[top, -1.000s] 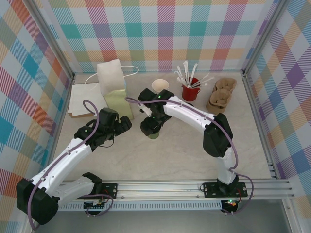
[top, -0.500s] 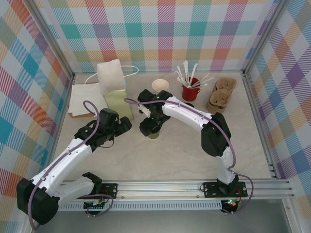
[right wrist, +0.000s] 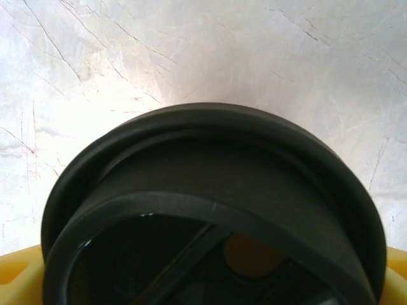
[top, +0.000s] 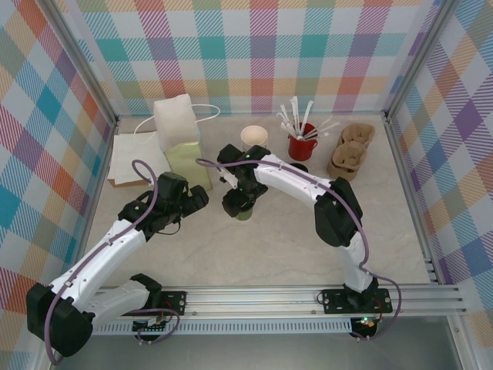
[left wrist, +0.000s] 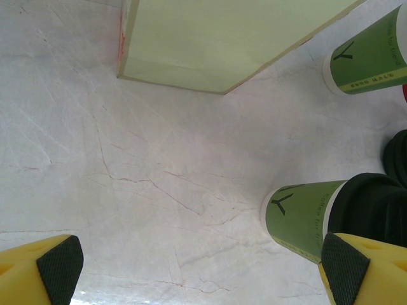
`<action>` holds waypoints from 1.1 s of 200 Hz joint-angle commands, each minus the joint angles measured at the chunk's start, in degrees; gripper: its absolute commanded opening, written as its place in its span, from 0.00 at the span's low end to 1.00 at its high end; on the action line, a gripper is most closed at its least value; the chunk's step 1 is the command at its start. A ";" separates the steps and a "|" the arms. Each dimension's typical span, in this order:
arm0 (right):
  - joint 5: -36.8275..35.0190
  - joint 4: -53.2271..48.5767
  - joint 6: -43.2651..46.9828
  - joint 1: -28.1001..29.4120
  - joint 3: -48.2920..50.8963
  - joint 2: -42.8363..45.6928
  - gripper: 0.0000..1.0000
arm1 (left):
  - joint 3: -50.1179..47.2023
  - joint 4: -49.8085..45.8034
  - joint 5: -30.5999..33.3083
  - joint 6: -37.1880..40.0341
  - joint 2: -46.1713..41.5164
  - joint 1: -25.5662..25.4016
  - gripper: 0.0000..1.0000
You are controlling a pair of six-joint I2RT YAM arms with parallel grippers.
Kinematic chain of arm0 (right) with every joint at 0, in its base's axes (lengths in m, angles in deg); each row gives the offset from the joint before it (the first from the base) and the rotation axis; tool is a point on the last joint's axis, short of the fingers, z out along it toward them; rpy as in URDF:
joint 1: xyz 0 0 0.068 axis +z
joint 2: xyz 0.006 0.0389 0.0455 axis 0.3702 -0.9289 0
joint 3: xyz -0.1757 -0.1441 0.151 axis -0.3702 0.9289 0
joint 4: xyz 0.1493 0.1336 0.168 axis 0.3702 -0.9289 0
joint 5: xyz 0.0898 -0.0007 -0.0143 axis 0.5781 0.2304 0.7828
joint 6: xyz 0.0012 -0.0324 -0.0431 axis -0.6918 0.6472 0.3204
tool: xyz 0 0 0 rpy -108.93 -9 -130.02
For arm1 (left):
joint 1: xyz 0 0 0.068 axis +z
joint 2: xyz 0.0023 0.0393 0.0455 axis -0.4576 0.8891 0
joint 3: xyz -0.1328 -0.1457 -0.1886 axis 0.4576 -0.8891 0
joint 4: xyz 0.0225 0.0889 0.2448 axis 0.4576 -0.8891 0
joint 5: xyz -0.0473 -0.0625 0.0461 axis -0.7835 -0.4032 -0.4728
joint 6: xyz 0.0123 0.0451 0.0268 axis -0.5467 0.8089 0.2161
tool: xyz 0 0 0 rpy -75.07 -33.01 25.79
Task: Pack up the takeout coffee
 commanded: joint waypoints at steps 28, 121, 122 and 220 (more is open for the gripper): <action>1.79 -0.08 -1.85 -3.39 6.65 8.13 0.86 | -0.96 -0.53 0.42 0.08 -0.93 0.99 0.98; -0.85 3.46 -0.85 -25.09 27.36 24.73 0.85 | 0.02 -0.69 0.14 0.10 -0.33 0.97 0.99; -0.89 3.53 -0.79 -25.36 27.54 24.77 0.85 | 0.02 -0.66 0.13 0.13 -0.33 0.97 0.99; -0.86 7.03 1.63 -36.63 30.01 23.39 0.91 | 0.64 -1.05 0.11 0.22 0.11 1.03 0.99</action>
